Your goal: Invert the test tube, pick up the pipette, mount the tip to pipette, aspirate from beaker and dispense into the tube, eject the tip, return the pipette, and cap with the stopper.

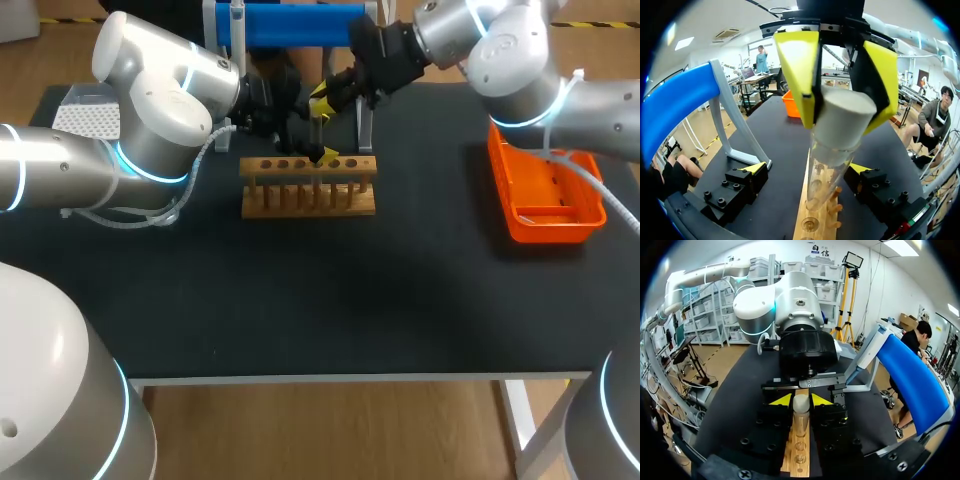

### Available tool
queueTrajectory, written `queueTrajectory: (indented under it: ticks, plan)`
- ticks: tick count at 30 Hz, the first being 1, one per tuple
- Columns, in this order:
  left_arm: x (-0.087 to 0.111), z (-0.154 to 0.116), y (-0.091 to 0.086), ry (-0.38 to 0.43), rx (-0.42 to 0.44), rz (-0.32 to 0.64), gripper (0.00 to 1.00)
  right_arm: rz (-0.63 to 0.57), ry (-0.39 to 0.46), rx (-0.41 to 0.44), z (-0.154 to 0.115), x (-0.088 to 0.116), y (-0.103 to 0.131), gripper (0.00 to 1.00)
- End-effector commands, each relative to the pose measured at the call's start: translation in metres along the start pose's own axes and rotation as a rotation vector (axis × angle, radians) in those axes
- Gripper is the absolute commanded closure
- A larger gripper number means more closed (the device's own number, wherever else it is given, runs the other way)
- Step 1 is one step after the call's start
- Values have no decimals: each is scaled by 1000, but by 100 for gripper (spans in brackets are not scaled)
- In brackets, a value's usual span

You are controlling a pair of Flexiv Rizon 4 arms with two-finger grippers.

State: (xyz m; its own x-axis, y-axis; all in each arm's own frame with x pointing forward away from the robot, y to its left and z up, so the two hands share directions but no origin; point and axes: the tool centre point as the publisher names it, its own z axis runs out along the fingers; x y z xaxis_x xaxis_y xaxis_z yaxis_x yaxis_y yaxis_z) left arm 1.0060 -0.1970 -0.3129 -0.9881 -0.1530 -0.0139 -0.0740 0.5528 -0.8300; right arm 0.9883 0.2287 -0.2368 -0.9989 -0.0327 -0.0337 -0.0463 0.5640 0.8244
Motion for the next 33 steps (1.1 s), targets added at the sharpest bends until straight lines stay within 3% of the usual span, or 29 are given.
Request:
queueTrajectory:
  ticks: [1,7,8,9,10,11,22,33]
  plan:
    - [-1,0,0,4,-2,-1,0,-1,5,9,3,-1,-4,100]
    - [-1,0,0,4,-2,-1,0,-3,12,31,7,0,-14,100]
    - [-1,0,0,4,-2,-1,0,0,11,34,8,0,-16,93]
    - [-1,0,0,4,-2,-1,0,3,7,35,7,0,-17,66]
    - [-1,0,0,4,-2,-1,0,7,3,33,7,1,-18,49]
    - [-1,0,0,4,-2,-1,0,12,-1,27,6,1,-19,0]
    - [-1,0,0,4,-2,-1,0,51,-21,-141,-9,-6,-22,0]
    - [-1,0,0,4,-2,-1,0,36,11,-410,-28,-3,-14,0]
